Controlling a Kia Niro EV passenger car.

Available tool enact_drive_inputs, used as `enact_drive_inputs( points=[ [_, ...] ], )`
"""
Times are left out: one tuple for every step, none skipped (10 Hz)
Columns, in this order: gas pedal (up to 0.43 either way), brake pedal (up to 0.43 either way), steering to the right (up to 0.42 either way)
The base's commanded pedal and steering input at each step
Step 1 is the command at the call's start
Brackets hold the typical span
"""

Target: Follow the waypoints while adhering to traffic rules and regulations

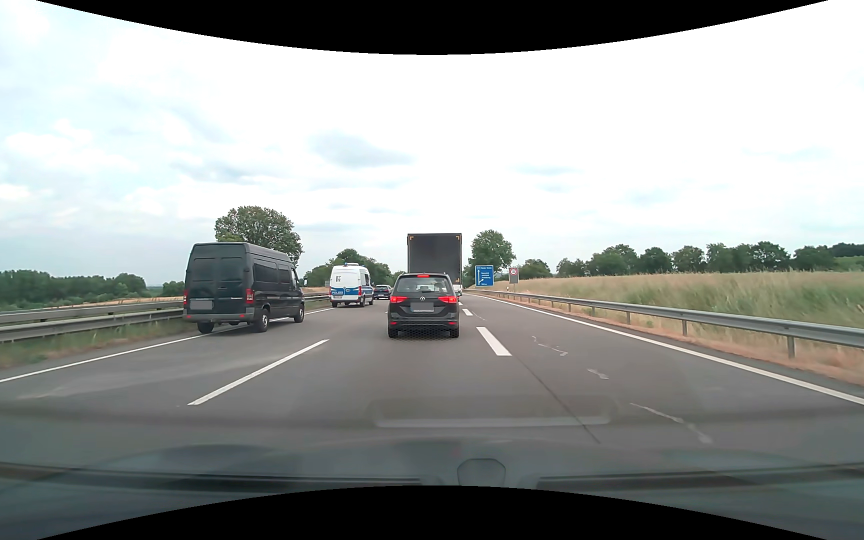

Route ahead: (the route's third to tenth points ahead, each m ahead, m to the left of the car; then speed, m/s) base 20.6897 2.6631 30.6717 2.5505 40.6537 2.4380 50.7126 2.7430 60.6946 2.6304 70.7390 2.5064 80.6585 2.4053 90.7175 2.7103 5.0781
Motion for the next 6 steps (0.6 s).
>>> enact_drive_inputs(
  points=[
    [0.000,0.122,-0.006],
    [0.000,0.122,-0.006],
    [0.000,0.134,-0.006],
    [0.000,0.140,-0.006],
    [0.000,0.140,-0.006],
    [0.000,0.134,-0.006]
  ],
)
